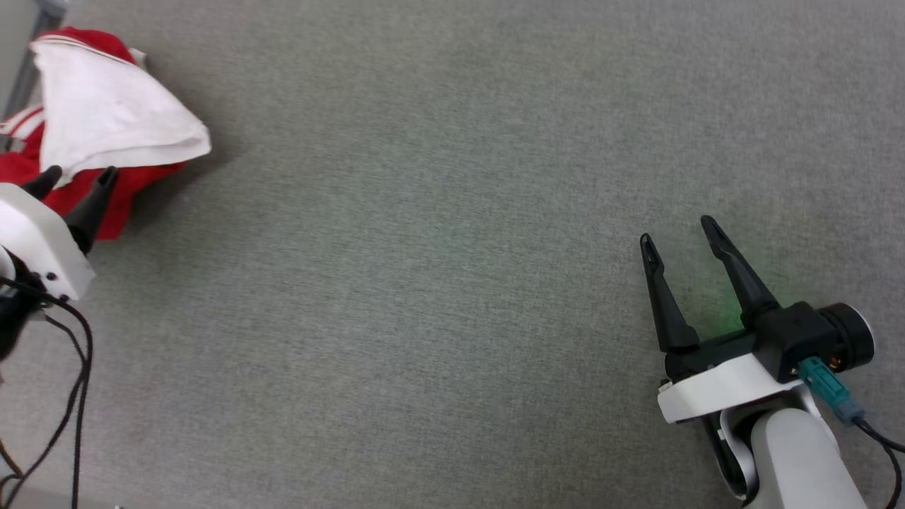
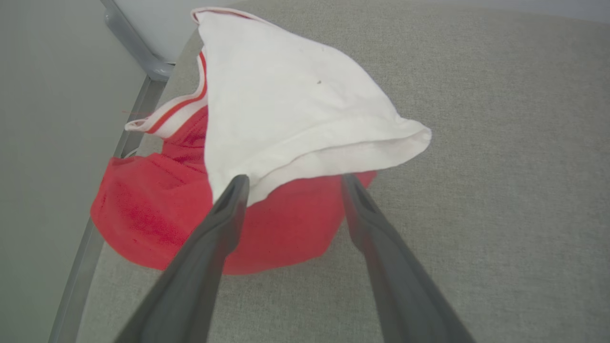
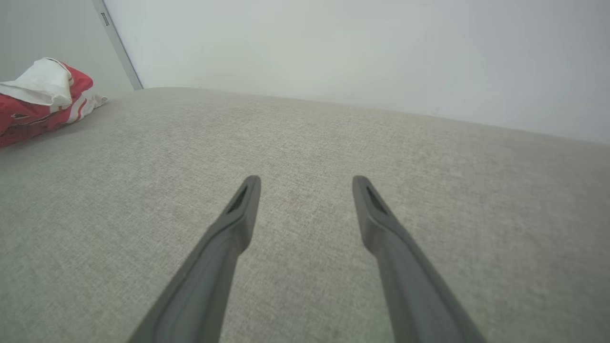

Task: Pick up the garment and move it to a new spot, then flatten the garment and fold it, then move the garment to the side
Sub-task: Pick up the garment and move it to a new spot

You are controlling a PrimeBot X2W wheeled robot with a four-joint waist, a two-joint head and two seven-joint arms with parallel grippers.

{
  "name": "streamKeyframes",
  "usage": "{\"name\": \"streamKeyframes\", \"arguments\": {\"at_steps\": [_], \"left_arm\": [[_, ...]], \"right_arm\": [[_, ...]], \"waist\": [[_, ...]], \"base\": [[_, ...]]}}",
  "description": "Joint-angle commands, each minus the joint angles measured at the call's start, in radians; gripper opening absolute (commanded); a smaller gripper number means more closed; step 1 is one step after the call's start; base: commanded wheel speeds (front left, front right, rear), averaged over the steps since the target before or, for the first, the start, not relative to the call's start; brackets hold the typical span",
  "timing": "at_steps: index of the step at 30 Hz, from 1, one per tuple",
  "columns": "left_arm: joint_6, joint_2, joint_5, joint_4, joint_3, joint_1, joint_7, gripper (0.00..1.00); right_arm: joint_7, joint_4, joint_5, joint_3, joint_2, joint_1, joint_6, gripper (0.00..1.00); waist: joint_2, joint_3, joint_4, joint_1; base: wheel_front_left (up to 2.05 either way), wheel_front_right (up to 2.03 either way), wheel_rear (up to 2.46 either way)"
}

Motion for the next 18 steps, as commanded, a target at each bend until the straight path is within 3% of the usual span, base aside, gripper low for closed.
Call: {"name": "streamKeyframes", "arguments": {"at_steps": [1,5,10,11,12,18], "left_arm": [[0.000,0.024,-0.019,0.031,-0.021,-0.032,0.009,1.00],[0.000,0.062,-0.031,0.106,-0.069,-0.079,0.003,1.00],[0.000,0.056,-0.065,0.191,-0.121,-0.118,-0.038,1.00],[0.000,0.056,-0.068,0.207,-0.128,-0.125,-0.056,0.44],[0.000,0.057,-0.068,0.220,-0.138,-0.130,-0.076,0.00],[0.000,0.071,-0.081,0.260,-0.193,-0.142,-0.216,0.00]], "right_arm": [[-0.002,-0.008,-0.008,0.000,-0.001,-0.016,-0.001,1.00],[-0.002,-0.016,-0.013,-0.009,-0.001,-0.023,-0.001,1.00],[-0.002,-0.021,-0.017,-0.018,-0.001,-0.012,-0.001,1.00],[-0.002,-0.021,-0.020,-0.019,-0.002,-0.011,-0.001,1.00],[-0.002,-0.021,-0.025,-0.021,-0.002,-0.013,-0.001,1.00],[-0.002,-0.014,-0.020,-0.027,-0.001,-0.005,-0.001,1.00]], "waist": [[0.0000,0.049,-0.037,-0.0002],[0.0000,0.074,-0.047,-0.0002],[0.0000,0.087,-0.047,-0.0002],[0.0000,0.088,-0.046,-0.0002],[0.0000,0.088,-0.045,-0.0002],[0.0000,0.051,-0.038,-0.0002]], "base": [[0.00,0.00,0.00],[0.00,0.00,0.00],[0.00,0.00,0.00],[0.00,0.00,0.00],[0.00,0.00,0.00],[0.00,0.00,0.00]]}}
